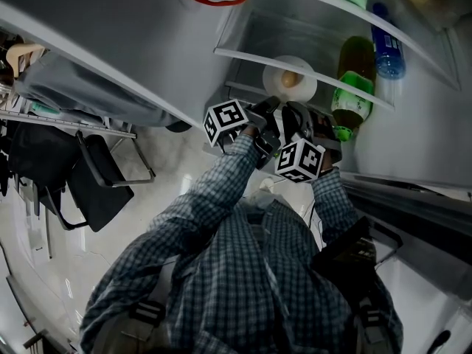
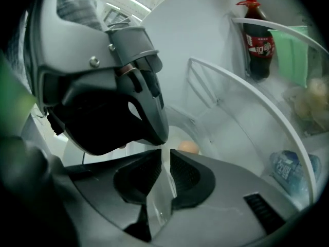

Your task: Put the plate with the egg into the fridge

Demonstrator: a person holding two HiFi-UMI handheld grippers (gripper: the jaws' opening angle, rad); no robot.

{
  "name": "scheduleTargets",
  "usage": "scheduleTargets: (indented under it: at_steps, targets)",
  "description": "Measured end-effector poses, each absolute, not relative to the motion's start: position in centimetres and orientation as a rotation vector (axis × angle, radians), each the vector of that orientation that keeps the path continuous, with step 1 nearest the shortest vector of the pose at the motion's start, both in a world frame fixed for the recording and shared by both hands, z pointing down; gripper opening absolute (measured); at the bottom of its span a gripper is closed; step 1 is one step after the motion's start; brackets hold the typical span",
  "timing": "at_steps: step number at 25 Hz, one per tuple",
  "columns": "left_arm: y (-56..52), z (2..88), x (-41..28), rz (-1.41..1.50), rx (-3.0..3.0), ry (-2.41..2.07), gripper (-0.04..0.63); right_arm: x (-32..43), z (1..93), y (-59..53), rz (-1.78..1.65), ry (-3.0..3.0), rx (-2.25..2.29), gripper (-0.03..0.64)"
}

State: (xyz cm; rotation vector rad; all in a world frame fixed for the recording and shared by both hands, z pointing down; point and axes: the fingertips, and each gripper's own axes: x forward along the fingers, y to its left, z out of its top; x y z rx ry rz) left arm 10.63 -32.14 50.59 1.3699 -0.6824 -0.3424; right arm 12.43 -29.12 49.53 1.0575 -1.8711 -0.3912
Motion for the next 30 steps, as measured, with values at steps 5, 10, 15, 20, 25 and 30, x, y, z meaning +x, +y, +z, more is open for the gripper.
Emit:
scheduleTargets:
  at_steps: [5, 10, 15, 20, 25, 30]
  targets:
    - [-31.9, 49.6, 10.7, -0.307, 1.489, -0.683, 0.021, 12.4, 48.8, -28.1, -0.283, -1.961, 1.121, 0.038]
    - [-31.0, 48.9, 10.1, -0.284, 1.578, -0.682, 0.020, 11.7, 47.9, -27.1, -0.081, -2.095, 1.179, 0.029]
    - [-29.8, 48.1, 9.3, -0.251, 1.674, -0.681, 0.020, 11.3, 45.8, -26.7, 0.062, -2.178, 1.302, 0.006]
    - [-28.7, 47.4, 8.9, -0.202, 1.800, -0.694, 0.018, 11.7, 44.5, -25.9, 0.121, -2.212, 1.394, 0.006]
    - [-27.7, 46.0, 8.7, -0.135, 1.952, -0.739, 0.018, 12.6, 43.3, -25.2, 0.160, -2.295, 1.539, 0.006]
    - [-26.6, 44.8, 8.9, -0.010, 2.166, -0.817, 0.018, 12.9, 43.2, -24.4, 0.212, -2.326, 1.567, 0.006]
